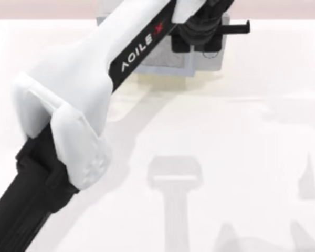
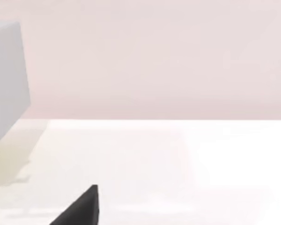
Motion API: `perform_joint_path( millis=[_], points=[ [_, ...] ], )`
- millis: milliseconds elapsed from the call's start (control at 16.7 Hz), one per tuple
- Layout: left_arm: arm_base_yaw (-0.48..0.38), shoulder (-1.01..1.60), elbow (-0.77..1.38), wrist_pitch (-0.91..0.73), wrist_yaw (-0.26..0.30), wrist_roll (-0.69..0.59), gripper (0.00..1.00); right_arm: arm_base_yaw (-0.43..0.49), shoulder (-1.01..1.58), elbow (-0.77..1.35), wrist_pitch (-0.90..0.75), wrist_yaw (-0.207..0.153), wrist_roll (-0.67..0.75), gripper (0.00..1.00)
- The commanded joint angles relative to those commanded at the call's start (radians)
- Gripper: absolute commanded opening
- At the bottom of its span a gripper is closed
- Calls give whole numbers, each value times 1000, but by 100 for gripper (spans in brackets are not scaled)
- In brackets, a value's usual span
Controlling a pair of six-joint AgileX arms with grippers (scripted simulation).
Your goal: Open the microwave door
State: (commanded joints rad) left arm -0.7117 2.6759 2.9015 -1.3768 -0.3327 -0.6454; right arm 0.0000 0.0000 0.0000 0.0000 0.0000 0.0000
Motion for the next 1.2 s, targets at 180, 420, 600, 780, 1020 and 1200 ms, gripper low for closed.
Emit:
perform_joint_path(
  millis=[180,420,600,780,1020,1200],
  points=[
    [0,0,0,0,0,0,0,0,0,0,0,0,0,100],
    [-9,6,-3,3,4,-2,0,0,0,0,0,0,0,100],
    [-6,-40,-72,46,7,14,0,0,0,0,0,0,0,100],
    [-2,-119,-229,121,16,42,0,0,0,0,0,0,0,100],
    [1,-230,-452,230,32,81,0,0,0,0,0,0,0,100],
    [2,-277,-528,277,39,97,0,0,0,0,0,0,0,100]
  ],
)
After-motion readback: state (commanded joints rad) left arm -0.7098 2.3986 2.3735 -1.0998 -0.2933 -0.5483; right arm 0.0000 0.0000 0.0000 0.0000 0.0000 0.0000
